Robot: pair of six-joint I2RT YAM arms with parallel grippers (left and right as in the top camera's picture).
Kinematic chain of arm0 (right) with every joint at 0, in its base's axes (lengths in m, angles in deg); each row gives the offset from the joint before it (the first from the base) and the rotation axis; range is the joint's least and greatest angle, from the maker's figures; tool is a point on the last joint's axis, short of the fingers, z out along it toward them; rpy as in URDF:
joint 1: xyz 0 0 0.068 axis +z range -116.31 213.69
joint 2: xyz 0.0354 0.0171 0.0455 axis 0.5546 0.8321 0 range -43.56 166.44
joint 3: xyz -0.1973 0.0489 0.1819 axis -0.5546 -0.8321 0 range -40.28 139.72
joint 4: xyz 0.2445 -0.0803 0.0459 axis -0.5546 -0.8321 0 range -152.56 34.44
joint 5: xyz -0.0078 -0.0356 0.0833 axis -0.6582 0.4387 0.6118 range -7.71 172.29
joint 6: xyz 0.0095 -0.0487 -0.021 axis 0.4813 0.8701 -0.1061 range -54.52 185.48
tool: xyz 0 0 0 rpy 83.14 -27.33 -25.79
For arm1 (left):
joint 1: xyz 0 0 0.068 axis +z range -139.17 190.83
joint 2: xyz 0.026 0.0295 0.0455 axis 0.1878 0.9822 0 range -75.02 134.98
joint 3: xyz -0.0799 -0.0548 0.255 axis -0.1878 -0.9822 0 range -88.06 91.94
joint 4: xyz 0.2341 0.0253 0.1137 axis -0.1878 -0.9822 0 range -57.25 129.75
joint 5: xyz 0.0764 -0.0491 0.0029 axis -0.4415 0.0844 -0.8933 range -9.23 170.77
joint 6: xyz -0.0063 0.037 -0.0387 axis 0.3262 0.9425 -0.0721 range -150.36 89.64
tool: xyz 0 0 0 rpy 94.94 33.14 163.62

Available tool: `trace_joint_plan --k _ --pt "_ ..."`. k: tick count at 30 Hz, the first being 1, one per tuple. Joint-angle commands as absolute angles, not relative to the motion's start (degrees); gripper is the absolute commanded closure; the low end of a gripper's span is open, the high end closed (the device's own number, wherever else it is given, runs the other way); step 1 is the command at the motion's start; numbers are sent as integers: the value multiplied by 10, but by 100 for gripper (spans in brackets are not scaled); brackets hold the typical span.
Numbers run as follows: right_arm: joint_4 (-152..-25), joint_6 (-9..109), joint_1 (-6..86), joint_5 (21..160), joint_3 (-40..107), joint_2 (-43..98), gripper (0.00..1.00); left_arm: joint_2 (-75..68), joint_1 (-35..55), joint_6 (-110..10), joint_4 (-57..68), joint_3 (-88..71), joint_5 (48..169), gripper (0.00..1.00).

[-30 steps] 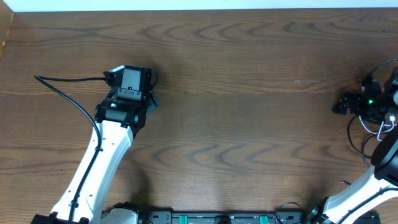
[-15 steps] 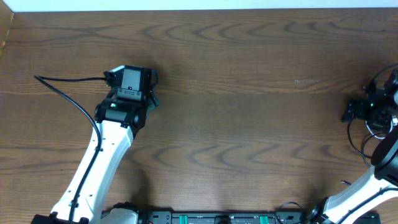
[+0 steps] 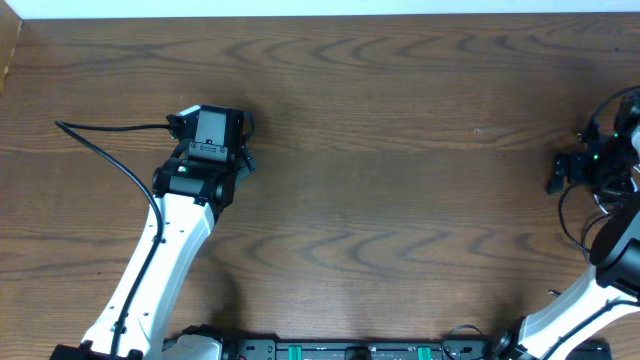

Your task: Untangle cables

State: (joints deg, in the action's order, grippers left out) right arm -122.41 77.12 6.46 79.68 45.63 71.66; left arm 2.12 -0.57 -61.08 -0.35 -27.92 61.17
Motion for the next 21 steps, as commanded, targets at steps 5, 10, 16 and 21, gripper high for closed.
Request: trace_joint_plan --k 5,10,16,21 --pt "-1250 768 82 795 468 699 1 21 -3 -617 -5 -285 610 13" --pt "-1268 766 82 925 467 699 1 21 -3 -617 -5 -285 610 13" --pt "-1273 766 83 1129 467 699 1 21 -3 -617 -5 -285 610 13" --pt "-1270 766 83 1242 467 699 1 21 -3 -617 -5 -285 610 13"
